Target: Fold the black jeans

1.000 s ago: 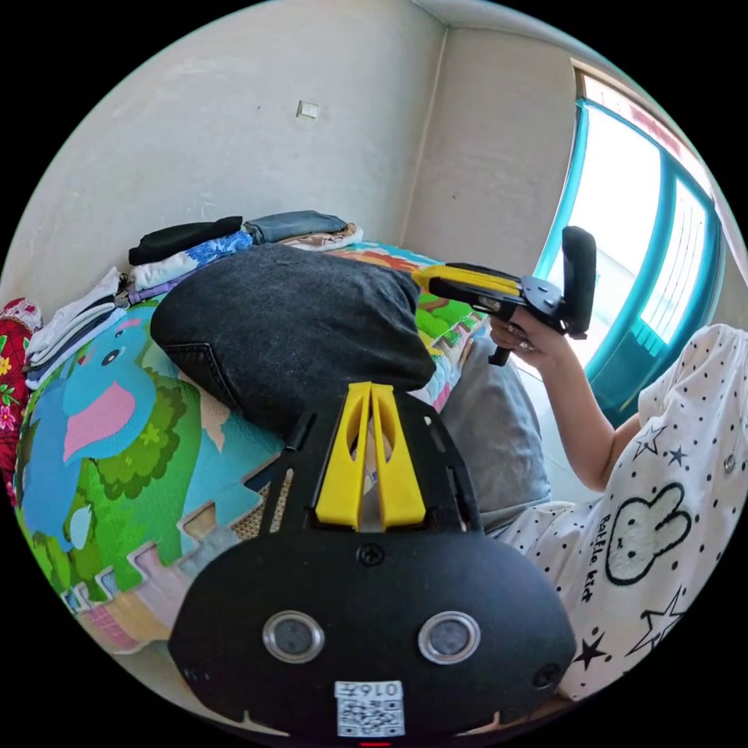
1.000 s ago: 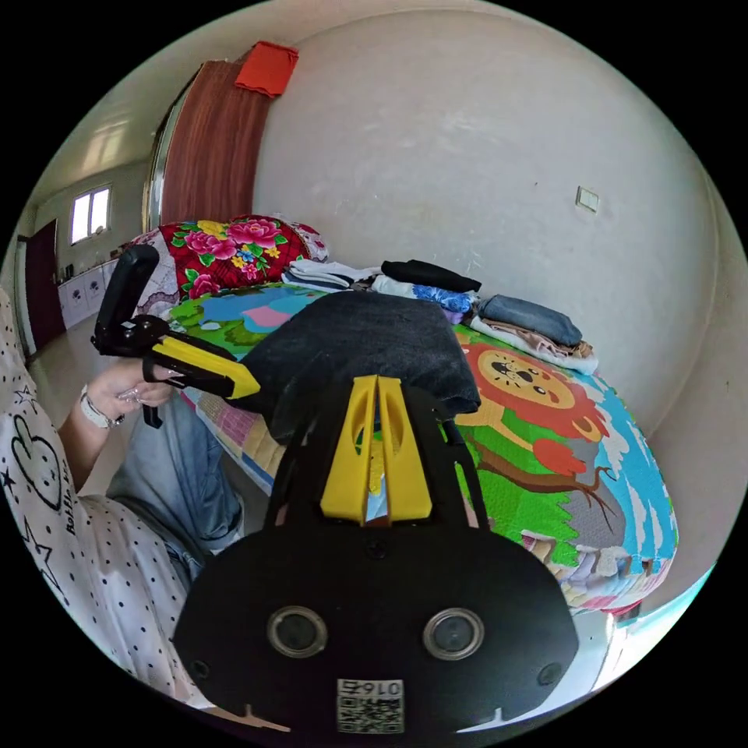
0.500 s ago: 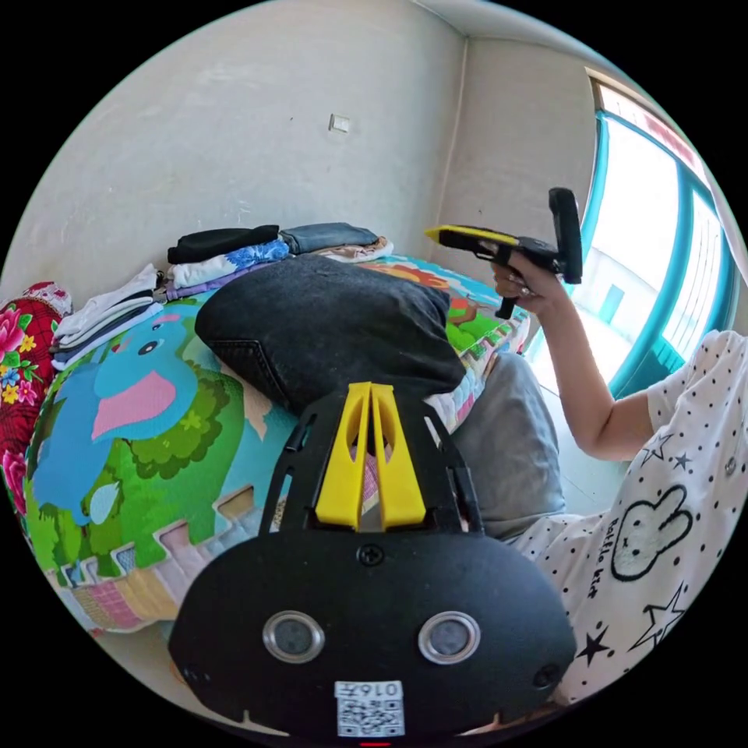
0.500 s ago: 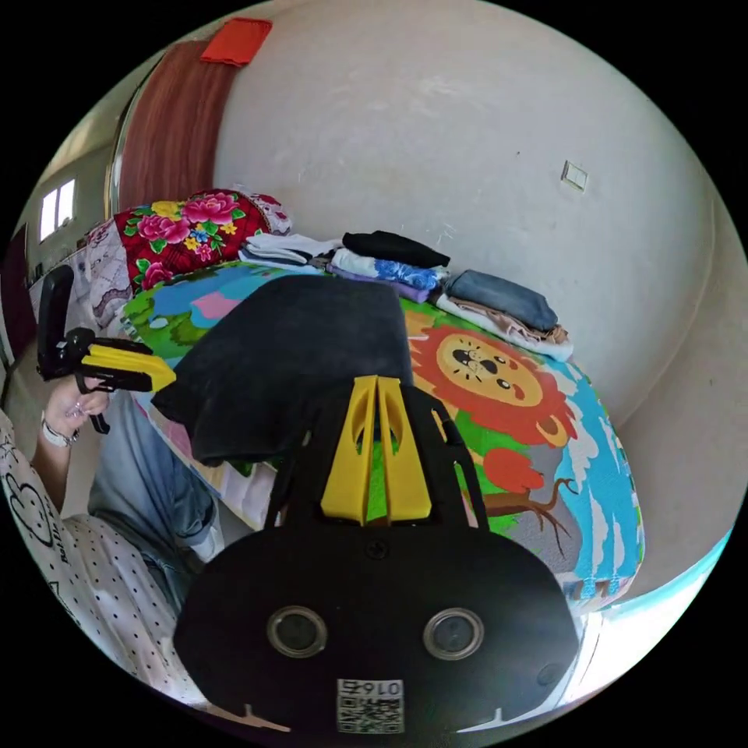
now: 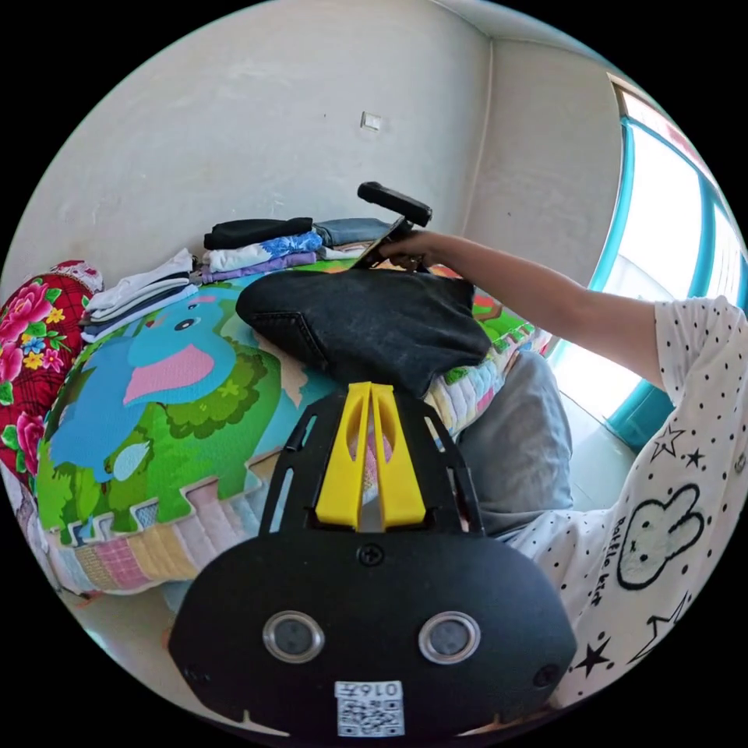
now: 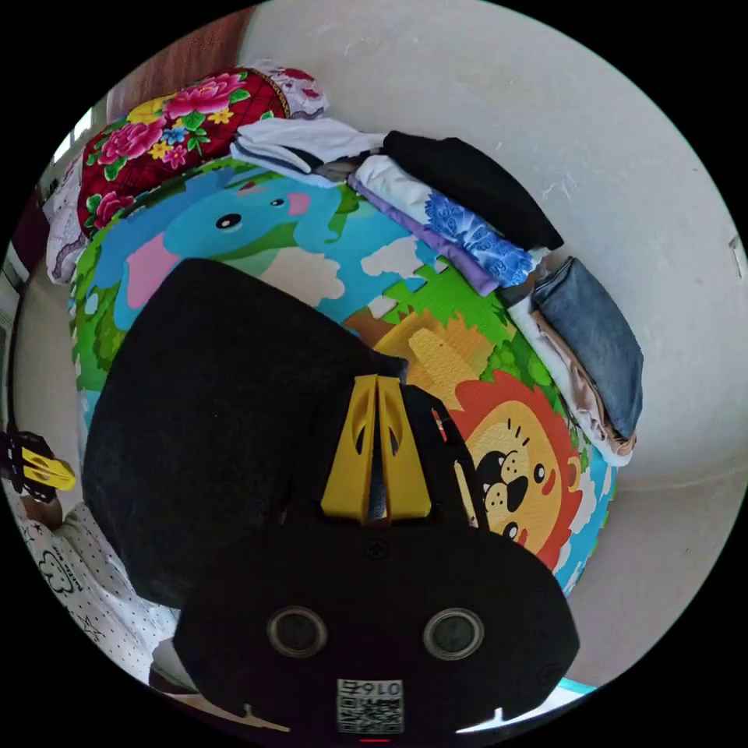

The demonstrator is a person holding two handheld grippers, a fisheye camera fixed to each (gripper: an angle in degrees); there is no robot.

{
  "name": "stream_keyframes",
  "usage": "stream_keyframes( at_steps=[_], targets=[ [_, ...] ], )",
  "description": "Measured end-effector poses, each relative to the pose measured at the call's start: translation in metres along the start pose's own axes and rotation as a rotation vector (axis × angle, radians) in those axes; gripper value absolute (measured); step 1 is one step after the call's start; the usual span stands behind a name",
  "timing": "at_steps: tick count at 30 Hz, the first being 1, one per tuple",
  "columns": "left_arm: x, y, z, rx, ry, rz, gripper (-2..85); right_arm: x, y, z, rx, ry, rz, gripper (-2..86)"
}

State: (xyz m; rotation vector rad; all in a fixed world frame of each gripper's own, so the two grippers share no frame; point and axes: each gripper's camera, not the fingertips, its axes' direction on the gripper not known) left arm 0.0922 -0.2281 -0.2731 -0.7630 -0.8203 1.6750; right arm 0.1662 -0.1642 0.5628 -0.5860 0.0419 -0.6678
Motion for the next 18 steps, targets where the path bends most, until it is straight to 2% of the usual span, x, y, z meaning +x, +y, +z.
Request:
stream_keyframes(
  at_steps=[6, 8, 10, 12, 14, 18],
  targets=[
    [-0.028, 0.012, -0.003, -0.028, -0.044, -0.068, 0.7, -0.015, 0.009, -0.009, 0.070, -0.005, 0.050, -0.2],
    [-0.038, 0.017, -0.004, -0.028, -0.032, -0.101, 2.8, -0.032, 0.035, -0.053, 0.194, 0.138, 0.085, 0.4],
    [-0.050, 0.025, -0.001, -0.019, 0.059, -0.135, 5.0, -0.060, 0.069, -0.096, 0.357, 0.222, 0.066, 1.4],
    [-0.064, 0.033, 0.011, -0.038, 0.283, -0.139, 7.6, -0.098, 0.113, -0.134, 0.516, 0.246, -0.016, 4.3],
    [-0.067, 0.036, 0.020, -0.047, 0.402, -0.106, 8.8, -0.151, 0.171, -0.167, 0.647, 0.282, -0.102, 10.7],
    [-0.068, 0.036, 0.032, -0.018, 0.447, -0.108, 10.4, -0.223, 0.240, -0.188, 0.695, 0.411, -0.181, 17.6]
  ],
)
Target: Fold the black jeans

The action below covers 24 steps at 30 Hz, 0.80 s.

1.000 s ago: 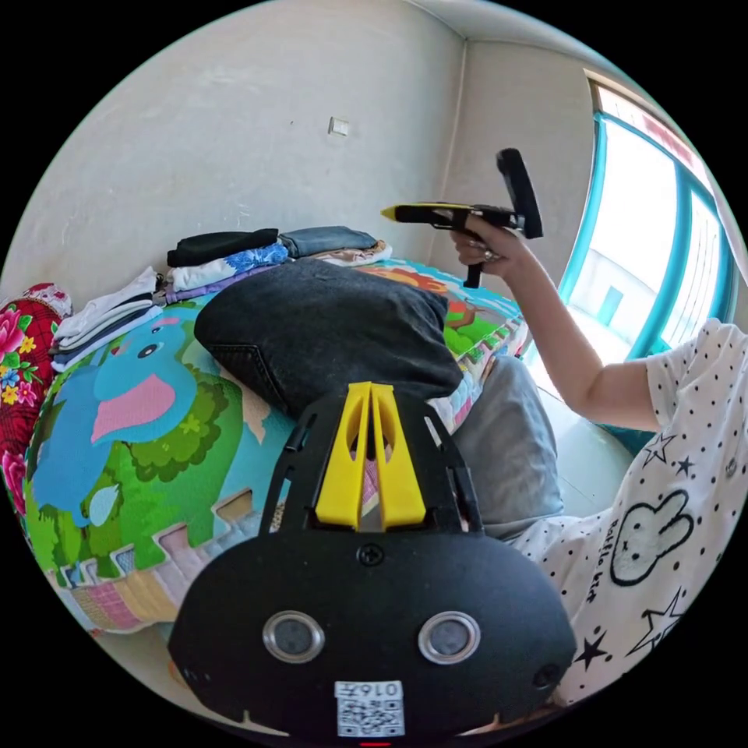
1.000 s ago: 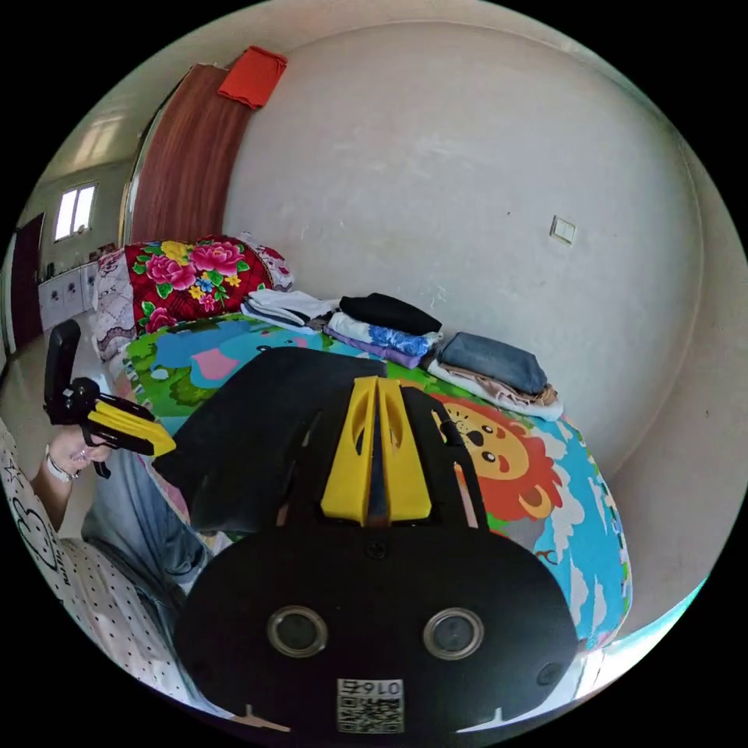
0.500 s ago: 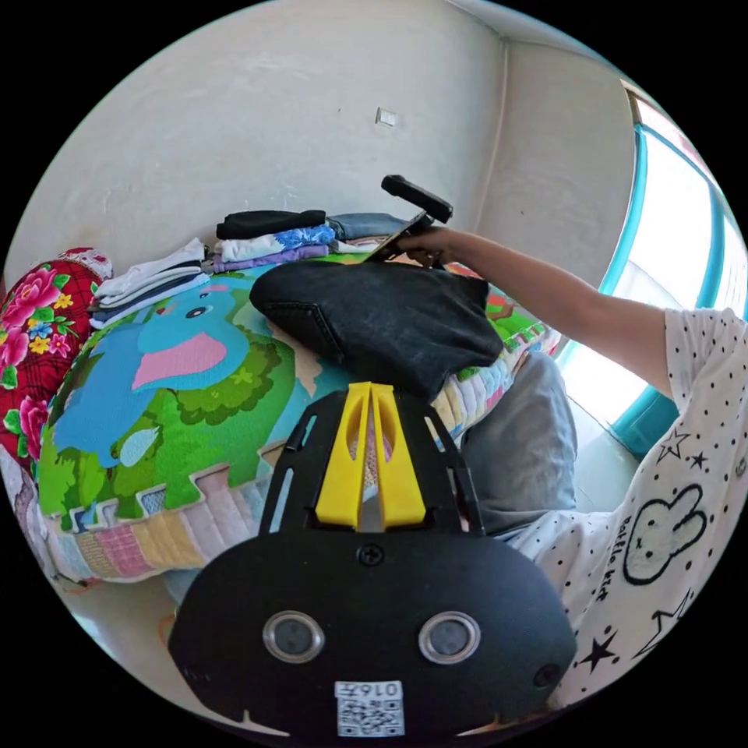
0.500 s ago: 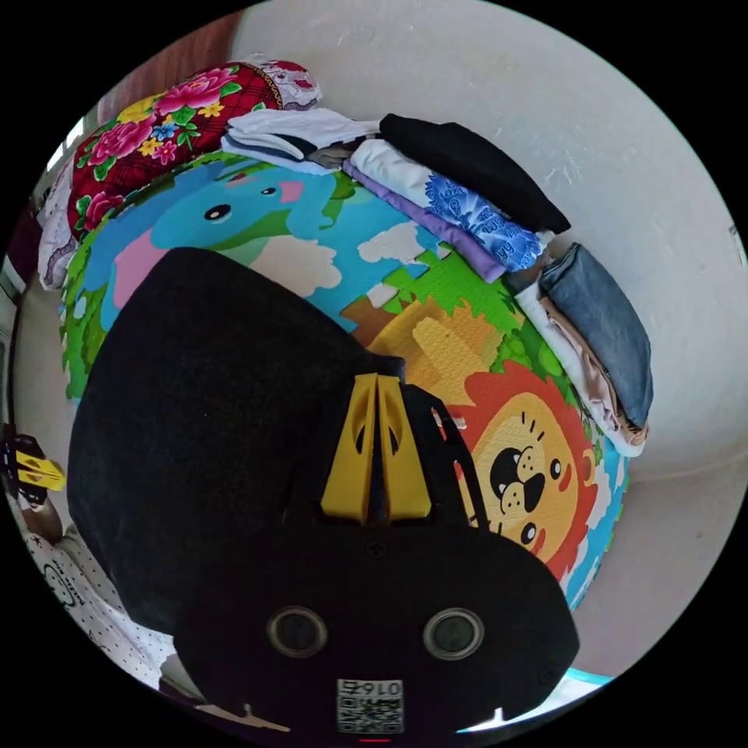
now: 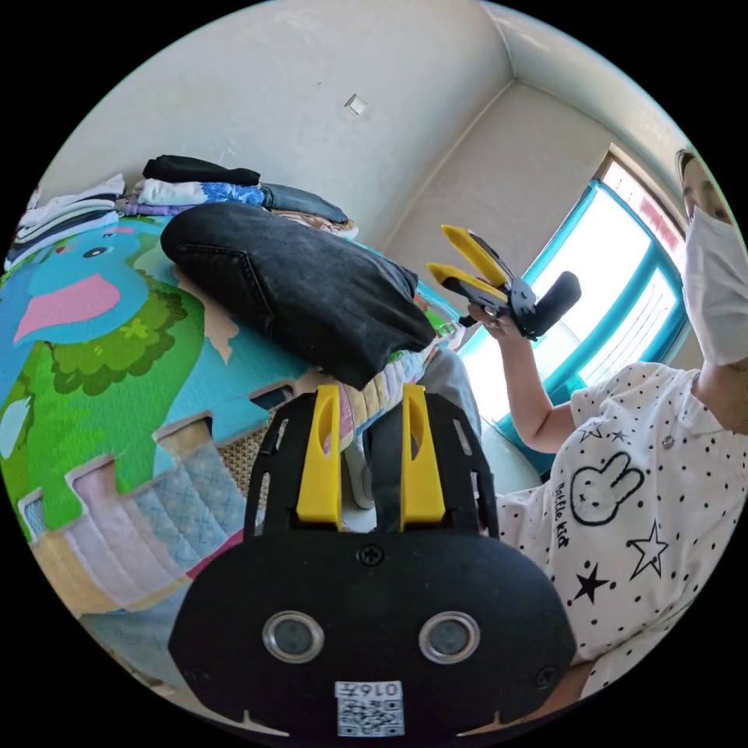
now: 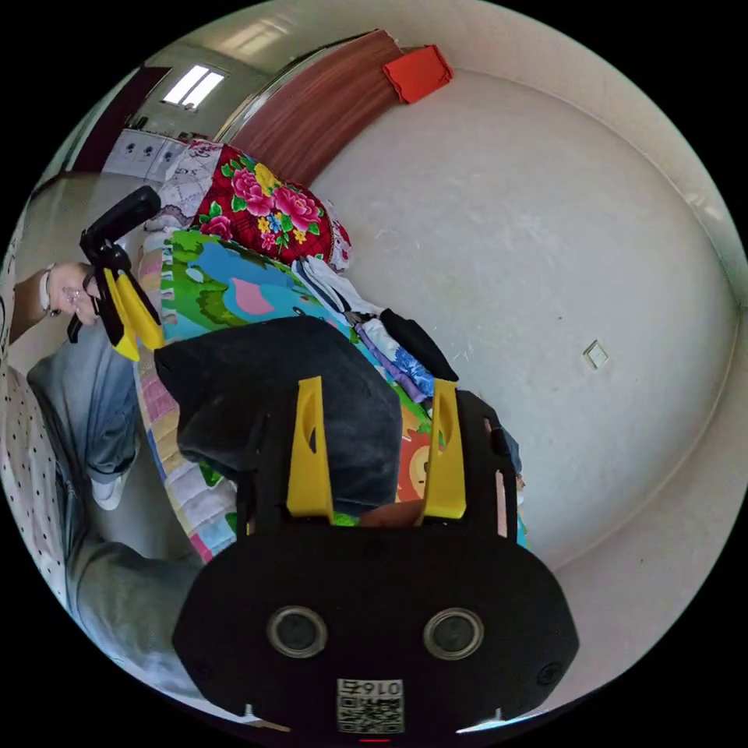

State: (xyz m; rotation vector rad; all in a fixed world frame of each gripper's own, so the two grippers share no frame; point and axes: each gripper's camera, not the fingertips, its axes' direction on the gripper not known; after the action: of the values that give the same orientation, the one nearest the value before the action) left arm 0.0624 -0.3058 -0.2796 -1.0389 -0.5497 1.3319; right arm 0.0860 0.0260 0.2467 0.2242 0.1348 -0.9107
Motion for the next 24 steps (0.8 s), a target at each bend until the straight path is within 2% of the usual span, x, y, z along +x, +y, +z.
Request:
stream_keyframes(
  at_steps=[4, 6, 10, 15, 20, 24],
  targets=[
    [-0.011, -0.008, 0.018, -0.053, 0.008, -0.054, 8.5, -0.038, 0.016, -0.060, 0.040, 0.012, 0.104, 18.5],
    [-0.019, -0.011, 0.020, -0.006, 0.050, -0.119, 6.1, -0.052, 0.021, -0.078, 0.069, 0.002, 0.138, 18.5],
    [-0.017, -0.014, 0.008, 0.067, 0.083, -0.110, 2.3, -0.095, 0.019, -0.103, 0.092, -0.010, 0.108, 19.2],
    [-0.016, -0.039, -0.015, 0.153, 0.197, -0.086, -0.5, -0.145, -0.013, -0.085, 0.006, 0.042, -0.048, 22.7],
    [-0.008, -0.055, -0.028, 0.169, 0.208, -0.086, -0.8, -0.193, -0.055, -0.044, -0.075, 0.288, -0.254, 25.6],
    [0.003, -0.055, -0.029, 0.167, 0.210, -0.098, -0.3, -0.205, -0.061, -0.001, -0.180, 0.391, -0.310, 24.7]
  ],
)
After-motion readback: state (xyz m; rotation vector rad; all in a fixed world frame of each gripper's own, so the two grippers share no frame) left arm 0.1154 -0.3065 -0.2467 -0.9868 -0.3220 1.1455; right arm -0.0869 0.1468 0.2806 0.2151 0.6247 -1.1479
